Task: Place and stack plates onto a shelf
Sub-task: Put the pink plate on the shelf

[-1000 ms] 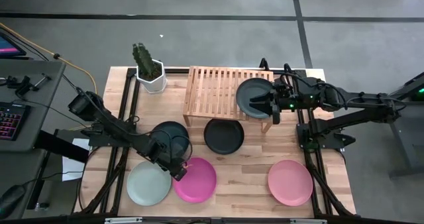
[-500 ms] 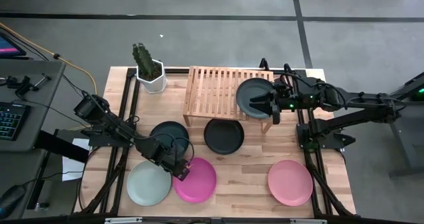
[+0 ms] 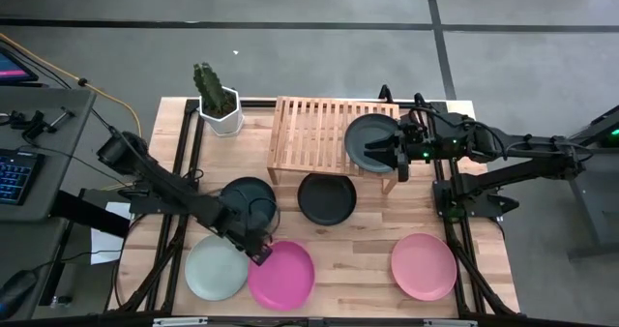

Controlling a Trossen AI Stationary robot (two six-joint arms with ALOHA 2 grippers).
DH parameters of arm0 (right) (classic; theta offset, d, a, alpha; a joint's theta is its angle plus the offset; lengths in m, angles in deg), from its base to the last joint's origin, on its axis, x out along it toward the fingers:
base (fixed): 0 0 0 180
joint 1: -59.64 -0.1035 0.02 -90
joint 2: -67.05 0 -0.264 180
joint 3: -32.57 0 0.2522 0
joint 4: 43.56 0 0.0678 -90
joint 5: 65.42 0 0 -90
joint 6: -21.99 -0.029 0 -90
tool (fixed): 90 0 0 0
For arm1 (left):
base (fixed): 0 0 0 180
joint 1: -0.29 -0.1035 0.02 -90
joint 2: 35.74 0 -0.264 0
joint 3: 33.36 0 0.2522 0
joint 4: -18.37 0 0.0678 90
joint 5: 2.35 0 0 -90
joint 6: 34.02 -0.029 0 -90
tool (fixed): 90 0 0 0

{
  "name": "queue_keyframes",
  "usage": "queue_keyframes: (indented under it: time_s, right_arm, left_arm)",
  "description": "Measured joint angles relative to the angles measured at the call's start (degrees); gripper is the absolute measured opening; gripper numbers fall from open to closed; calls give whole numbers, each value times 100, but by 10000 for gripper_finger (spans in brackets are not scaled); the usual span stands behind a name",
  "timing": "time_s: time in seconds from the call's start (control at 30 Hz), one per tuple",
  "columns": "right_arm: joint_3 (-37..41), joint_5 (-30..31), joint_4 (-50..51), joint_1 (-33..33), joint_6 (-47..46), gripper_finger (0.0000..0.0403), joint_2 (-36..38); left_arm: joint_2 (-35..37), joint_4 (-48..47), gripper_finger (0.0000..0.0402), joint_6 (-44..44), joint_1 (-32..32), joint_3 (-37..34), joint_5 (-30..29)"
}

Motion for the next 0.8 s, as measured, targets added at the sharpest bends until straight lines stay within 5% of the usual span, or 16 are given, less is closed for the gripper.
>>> queue_keyframes:
  time_s: [0.27,0.47,0.63,0.8]
  right_arm:
    - [4,0,-9,-1,0,119,-2]
    - [4,2,-36,0,-23,119,-2]
    - [4,2,-82,-2,-71,119,-2]
    - [4,4,-105,-1,-113,119,-2]
  left_arm:
    - [1896,-222,3,-178,-357,7,-140]
    - [3114,-209,2,-734,-1373,191,-784]
    - [3354,-420,1,-1941,-2812,995,-830]
    - [2852,-1286,1,-3317,-4226,2203,-517]
